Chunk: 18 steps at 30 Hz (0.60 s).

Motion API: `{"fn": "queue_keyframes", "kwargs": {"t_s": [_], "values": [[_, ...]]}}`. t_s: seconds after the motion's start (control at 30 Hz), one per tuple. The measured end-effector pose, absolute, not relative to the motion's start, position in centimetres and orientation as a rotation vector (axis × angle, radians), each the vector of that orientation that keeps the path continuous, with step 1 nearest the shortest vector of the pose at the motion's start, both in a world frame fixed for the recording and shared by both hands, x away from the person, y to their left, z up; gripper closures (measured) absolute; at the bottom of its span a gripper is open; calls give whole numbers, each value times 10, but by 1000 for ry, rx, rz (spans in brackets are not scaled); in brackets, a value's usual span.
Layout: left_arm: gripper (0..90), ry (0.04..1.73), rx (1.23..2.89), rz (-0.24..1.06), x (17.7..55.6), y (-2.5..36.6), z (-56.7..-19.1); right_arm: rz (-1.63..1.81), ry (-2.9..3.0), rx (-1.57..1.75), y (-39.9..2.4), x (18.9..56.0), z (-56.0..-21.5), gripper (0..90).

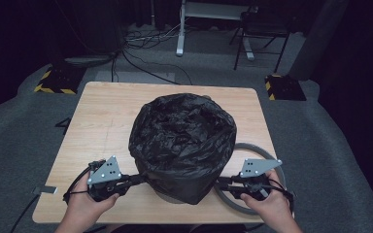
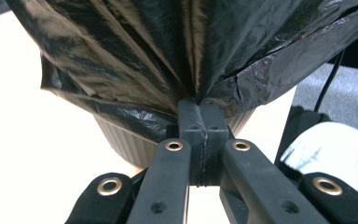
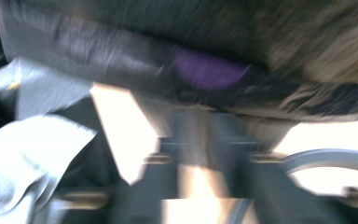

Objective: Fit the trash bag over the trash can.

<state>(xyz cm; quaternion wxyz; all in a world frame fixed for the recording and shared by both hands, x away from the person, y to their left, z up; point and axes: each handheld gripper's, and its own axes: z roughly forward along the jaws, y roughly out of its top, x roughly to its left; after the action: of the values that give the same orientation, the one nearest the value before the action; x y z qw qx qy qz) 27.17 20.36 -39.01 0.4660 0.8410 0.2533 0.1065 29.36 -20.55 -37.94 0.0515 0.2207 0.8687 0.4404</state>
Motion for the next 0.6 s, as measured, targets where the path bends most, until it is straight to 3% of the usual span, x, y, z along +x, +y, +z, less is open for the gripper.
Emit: {"fn": "queue_keyframes", "kwargs": {"t_s": [0.07, 0.17, 0.27, 0.43, 0.47, 0.57, 0.6], "values": [[900, 646, 2085, 259, 273, 206, -397, 1363, 2564, 709, -209, 295, -378, 428], [900, 689, 2113, 270, 278, 210, -408, 1409, 2441, 750, -216, 297, -368, 247], [900, 736, 2122, 276, 285, 217, -419, 1445, 2344, 776, -223, 300, -355, 175], [900, 780, 2072, 271, 294, 226, -428, 1467, 2293, 750, -227, 312, -339, 158], [846, 787, 2049, 287, 295, 228, -426, 1467, 2297, 733, -226, 316, -337, 157], [505, 732, 1970, 352, 293, 234, -418, 1486, 2383, 646, -222, 326, -337, 175], [464, 715, 1947, 351, 291, 235, -413, 1482, 2398, 626, -221, 327, -337, 214]]}}
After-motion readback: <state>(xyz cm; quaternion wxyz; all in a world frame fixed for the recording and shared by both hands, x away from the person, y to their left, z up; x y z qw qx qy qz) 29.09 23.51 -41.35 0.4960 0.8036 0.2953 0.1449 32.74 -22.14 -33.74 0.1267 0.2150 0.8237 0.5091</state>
